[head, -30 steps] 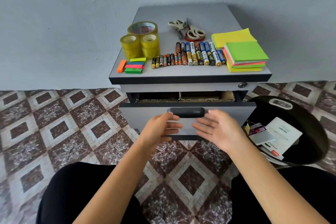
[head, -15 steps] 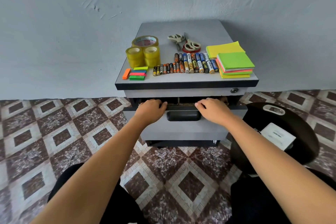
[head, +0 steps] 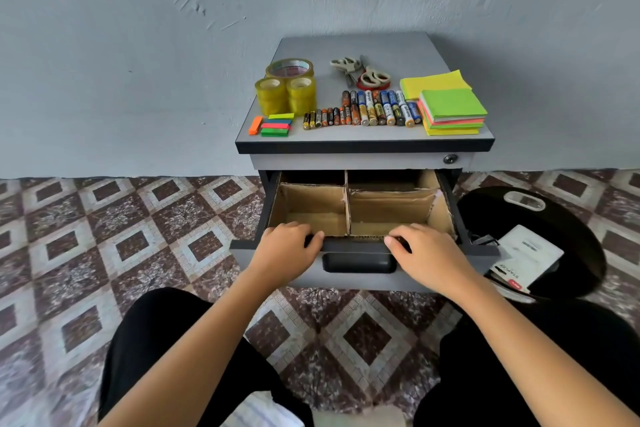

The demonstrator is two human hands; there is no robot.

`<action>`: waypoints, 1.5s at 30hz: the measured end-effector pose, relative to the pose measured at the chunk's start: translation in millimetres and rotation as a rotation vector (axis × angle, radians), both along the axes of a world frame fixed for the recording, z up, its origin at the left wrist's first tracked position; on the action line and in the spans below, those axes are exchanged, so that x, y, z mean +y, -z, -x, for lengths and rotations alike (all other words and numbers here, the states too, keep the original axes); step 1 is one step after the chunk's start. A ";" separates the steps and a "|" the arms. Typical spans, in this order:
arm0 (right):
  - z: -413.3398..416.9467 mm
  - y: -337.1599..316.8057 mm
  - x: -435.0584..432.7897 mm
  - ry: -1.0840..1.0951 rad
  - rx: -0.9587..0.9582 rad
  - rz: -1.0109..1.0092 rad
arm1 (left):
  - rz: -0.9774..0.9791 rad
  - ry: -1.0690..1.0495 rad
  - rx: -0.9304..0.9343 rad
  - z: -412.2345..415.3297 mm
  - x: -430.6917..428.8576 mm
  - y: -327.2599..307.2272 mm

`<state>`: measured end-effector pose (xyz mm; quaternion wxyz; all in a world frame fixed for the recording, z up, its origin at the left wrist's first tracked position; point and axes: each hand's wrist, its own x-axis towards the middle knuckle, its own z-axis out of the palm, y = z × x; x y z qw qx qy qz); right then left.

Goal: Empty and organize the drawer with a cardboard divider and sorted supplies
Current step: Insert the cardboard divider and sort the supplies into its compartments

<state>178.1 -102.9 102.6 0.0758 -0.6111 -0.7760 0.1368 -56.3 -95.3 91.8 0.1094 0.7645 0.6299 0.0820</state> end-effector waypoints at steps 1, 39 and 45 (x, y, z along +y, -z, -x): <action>0.1 -0.2 -9.6 0.003 0.002 0.010 | 0.005 0.009 -0.004 0.6 -10.5 -1.0; 111.7 -123.3 135.7 -0.056 0.318 -0.292 | -0.278 -0.192 -0.292 60.2 136.5 -140.6; 137.7 -127.3 189.0 -0.026 0.230 -0.300 | -0.164 -0.248 -0.256 71.5 170.9 -142.2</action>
